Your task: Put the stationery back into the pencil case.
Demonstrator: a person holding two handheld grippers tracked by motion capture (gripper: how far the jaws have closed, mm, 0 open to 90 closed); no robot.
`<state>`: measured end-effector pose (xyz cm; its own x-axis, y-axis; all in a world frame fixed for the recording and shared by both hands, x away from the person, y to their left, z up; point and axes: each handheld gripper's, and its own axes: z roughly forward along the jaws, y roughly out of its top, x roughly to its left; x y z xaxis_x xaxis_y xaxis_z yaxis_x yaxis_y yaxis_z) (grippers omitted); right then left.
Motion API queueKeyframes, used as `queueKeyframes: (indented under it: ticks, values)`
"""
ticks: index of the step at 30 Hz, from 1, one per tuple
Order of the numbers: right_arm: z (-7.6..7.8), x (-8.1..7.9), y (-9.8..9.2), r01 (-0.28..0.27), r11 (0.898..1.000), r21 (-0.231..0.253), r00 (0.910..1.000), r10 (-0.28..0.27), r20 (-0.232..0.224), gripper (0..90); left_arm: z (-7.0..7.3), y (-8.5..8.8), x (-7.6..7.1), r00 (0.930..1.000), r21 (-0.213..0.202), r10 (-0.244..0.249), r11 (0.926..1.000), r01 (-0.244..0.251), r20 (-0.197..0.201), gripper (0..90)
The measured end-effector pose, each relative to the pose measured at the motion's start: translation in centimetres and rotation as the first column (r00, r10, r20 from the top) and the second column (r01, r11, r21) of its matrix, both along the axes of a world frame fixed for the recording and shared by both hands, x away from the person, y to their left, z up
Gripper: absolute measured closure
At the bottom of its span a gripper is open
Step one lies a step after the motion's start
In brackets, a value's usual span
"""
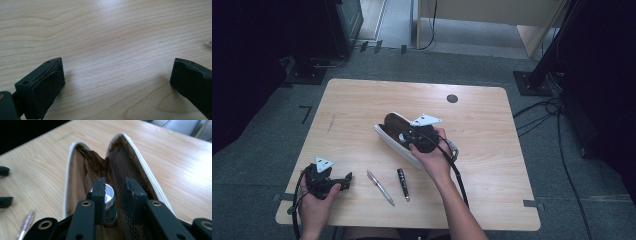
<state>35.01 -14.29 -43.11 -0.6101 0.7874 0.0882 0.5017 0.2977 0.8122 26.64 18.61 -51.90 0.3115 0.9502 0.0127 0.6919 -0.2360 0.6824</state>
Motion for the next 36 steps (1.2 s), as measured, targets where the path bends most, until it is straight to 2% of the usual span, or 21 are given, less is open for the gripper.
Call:
queueKeyframes:
  ticks: [4, 7, 12, 20, 23, 27, 31, 36]
  values:
    - [-0.6, 0.3, 0.1, 0.003, 0.999, -0.037, 0.9999, -0.003, -0.014, 71.0, 0.0, 0.0, 0.0, 1.0000, -0.001, 0.000, 1.0000, 0.000, 0.000, 0.0]
    - [-0.7, -0.1, -0.3, 0.003, 0.999, -0.034, 0.9998, -0.003, -0.018, 71.3, 0.0, 0.0, 0.0, 1.0000, -0.001, 0.000, 1.0000, 0.000, 0.000, 0.0]
    - [-0.8, -1.2, -1.5, 0.003, 1.000, -0.027, 0.9998, -0.003, -0.021, 73.2, 0.0, 0.0, 0.0, 1.0000, -0.003, 0.002, 1.0000, -0.002, 0.001, 0.0]
    - [-1.6, -3.2, -3.7, 0.021, 0.999, -0.043, 0.9993, -0.023, -0.031, 83.4, 0.0, 0.0, 0.0, 1.0000, -0.001, 0.000, 1.0000, 0.000, -0.001, 0.0]
    - [-2.3, -3.8, -4.0, 0.016, 0.996, -0.089, 0.9992, -0.019, -0.037, 86.9, 0.0, 0.0, 0.0, 1.0000, -0.002, 0.001, 1.0000, -0.001, 0.001, 0.0]
    - [-3.3, -4.0, -3.8, 0.006, 0.994, -0.112, 0.9987, -0.012, -0.050, 86.9, 0.0, 0.0, 0.0, 1.0000, 0.000, -0.001, 1.0000, 0.001, -0.001, 0.0]
    - [-3.5, -3.9, -3.6, 0.009, 0.995, -0.097, 0.9988, -0.013, -0.046, 86.3, 0.0, 0.0, 0.0, 1.0000, 0.001, -0.003, 1.0000, 0.003, -0.001, 0.0]
    - [-2.6, -4.5, -3.9, 0.030, 0.998, -0.055, 0.9994, -0.031, -0.017, 81.4, 0.0, 0.0, 0.0, 1.0000, 0.000, -0.003, 1.0000, 0.003, -0.001, 0.0]
